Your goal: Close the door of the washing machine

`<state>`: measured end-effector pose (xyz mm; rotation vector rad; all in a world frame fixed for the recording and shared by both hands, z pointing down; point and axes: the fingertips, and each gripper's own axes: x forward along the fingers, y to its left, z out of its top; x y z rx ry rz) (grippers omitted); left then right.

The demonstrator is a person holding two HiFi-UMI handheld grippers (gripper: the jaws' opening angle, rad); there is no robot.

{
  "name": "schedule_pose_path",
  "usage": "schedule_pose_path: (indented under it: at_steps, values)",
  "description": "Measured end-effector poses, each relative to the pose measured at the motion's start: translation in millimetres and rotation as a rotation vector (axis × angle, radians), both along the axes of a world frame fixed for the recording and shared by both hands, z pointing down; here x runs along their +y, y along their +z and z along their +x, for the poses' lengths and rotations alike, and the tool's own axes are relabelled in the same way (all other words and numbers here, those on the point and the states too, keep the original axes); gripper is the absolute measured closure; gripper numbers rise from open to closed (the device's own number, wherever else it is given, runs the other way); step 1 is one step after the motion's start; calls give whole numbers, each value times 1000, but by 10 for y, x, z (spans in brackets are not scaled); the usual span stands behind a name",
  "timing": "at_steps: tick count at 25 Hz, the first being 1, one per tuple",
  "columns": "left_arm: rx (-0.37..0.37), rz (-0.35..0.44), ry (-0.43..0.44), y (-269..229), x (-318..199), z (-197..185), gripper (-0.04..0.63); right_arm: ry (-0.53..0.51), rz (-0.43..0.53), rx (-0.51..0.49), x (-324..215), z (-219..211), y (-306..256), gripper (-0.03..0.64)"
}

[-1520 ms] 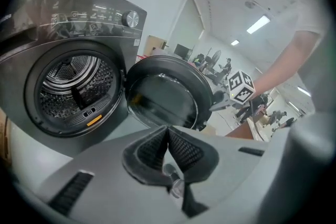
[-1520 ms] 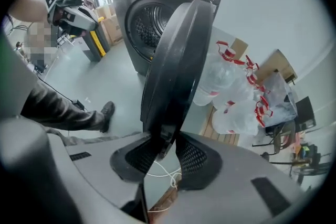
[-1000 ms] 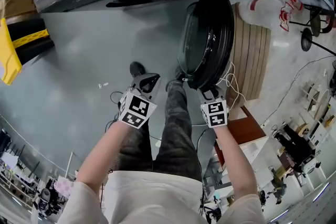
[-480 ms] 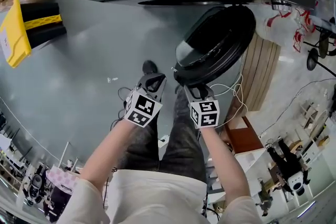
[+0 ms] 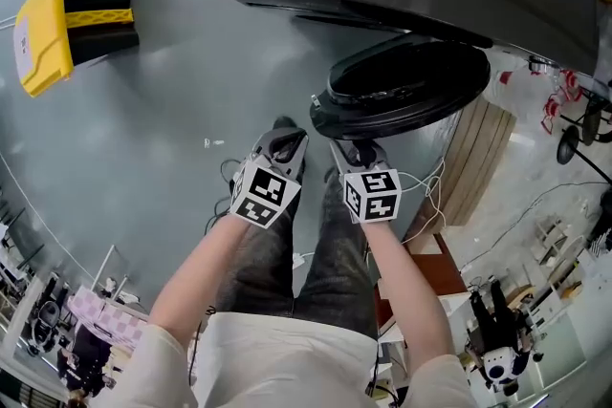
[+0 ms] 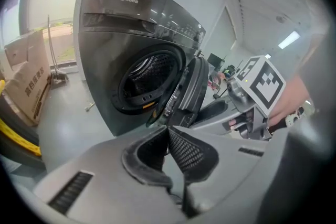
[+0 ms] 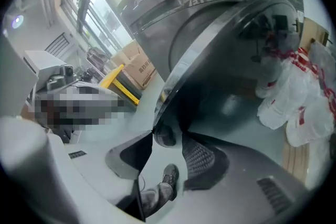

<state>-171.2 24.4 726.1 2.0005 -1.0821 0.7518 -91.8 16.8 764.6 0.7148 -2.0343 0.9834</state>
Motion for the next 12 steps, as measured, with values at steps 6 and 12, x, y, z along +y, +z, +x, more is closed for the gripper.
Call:
schedule_pose_path:
  at_steps: [6, 12]
  values:
    - [-3, 23, -77, 48, -150, -325, 586, -50, 157, 20, -439, -274, -76, 514]
    - [-10, 40, -164, 77, -312, -673, 586, -25, 239, 0, -874, -596, -130, 528]
